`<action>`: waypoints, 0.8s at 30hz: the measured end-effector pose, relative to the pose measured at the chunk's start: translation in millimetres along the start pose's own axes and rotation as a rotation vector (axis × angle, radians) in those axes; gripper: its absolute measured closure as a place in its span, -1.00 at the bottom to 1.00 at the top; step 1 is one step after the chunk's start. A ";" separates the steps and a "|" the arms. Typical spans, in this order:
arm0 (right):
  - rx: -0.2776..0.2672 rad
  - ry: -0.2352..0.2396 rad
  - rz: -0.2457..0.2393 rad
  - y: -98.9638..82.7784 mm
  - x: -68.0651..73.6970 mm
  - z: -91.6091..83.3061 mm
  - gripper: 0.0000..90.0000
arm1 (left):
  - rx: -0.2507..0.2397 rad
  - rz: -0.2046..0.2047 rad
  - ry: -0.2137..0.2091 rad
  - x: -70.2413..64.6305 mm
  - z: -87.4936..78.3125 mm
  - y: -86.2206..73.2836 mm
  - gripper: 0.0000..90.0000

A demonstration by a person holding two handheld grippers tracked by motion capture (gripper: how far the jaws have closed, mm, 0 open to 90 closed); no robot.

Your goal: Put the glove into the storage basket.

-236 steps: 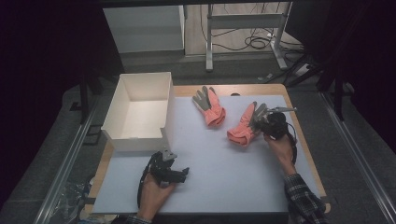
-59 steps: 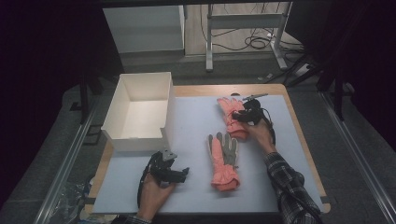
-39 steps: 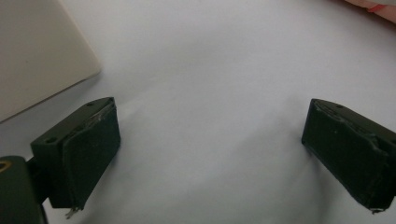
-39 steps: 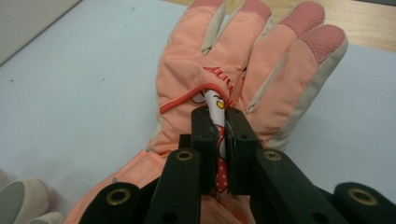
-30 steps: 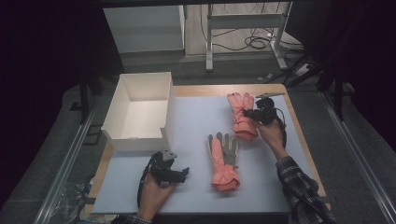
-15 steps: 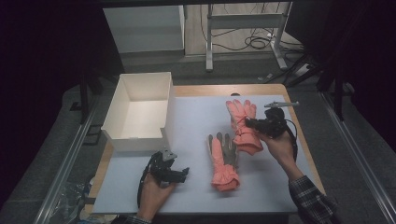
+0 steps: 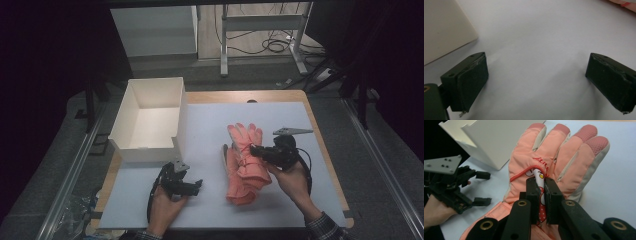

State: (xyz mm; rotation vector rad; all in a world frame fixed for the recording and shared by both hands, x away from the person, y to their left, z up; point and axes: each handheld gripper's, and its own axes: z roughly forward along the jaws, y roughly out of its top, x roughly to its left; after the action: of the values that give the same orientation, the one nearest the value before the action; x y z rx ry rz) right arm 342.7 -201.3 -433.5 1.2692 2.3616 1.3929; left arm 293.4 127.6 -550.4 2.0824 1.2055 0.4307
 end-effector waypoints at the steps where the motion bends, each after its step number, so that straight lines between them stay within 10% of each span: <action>1: 0.001 0.006 -0.001 -4.6 7.5 2.8 0.84 | 0.000 0.000 0.000 0.0 0.0 0.0 -0.90; 20: 0.007 -0.154 -0.116 -51.1 25.6 40.3 0.77 | 0.000 0.000 0.001 -0.1 0.0 -0.1 -0.90; 24: 0.008 -0.159 -0.155 -49.7 26.5 40.3 0.48 | 0.000 -0.001 0.001 -0.1 0.0 -0.1 -0.90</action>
State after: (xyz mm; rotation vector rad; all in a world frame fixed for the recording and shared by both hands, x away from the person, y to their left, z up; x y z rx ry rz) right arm 315.2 -166.8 -486.9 1.1256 2.3059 1.1918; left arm 293.3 127.5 -550.5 2.0816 1.2062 0.4314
